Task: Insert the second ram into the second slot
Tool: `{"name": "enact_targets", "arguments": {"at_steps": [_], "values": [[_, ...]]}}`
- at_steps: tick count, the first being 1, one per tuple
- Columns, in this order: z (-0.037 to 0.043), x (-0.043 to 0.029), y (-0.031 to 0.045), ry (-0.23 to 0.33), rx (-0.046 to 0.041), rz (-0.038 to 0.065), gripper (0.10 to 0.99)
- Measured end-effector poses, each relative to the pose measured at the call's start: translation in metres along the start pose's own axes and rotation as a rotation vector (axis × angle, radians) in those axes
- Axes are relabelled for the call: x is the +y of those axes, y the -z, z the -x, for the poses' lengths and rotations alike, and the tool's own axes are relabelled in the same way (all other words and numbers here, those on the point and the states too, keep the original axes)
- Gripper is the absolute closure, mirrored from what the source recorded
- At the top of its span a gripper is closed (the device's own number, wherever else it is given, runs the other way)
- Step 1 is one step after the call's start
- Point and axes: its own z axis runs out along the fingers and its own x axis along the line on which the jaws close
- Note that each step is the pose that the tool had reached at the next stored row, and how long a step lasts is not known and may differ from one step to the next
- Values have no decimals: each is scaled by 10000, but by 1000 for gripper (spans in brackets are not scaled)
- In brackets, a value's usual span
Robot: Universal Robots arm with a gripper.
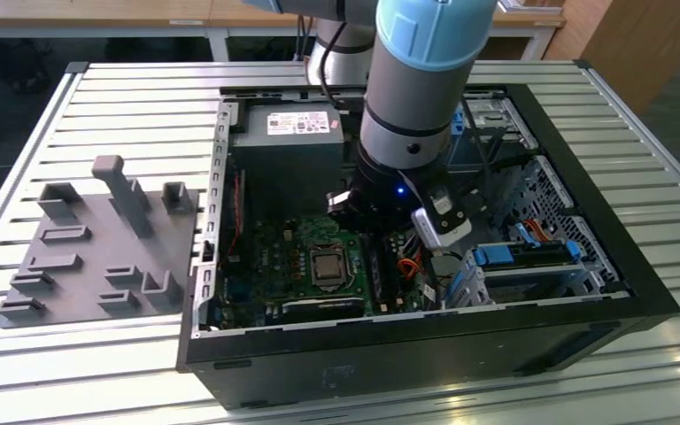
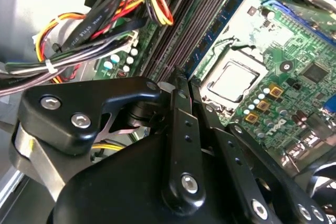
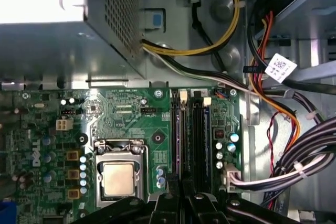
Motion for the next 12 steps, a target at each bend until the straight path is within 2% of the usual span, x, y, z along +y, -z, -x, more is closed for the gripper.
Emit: {"name": "enact_targets", "arguments": {"at_steps": [2,12], "values": [[26,0,-17,-18,0,0,949],[33,3,-36,-27,-1,-1,949]]}}
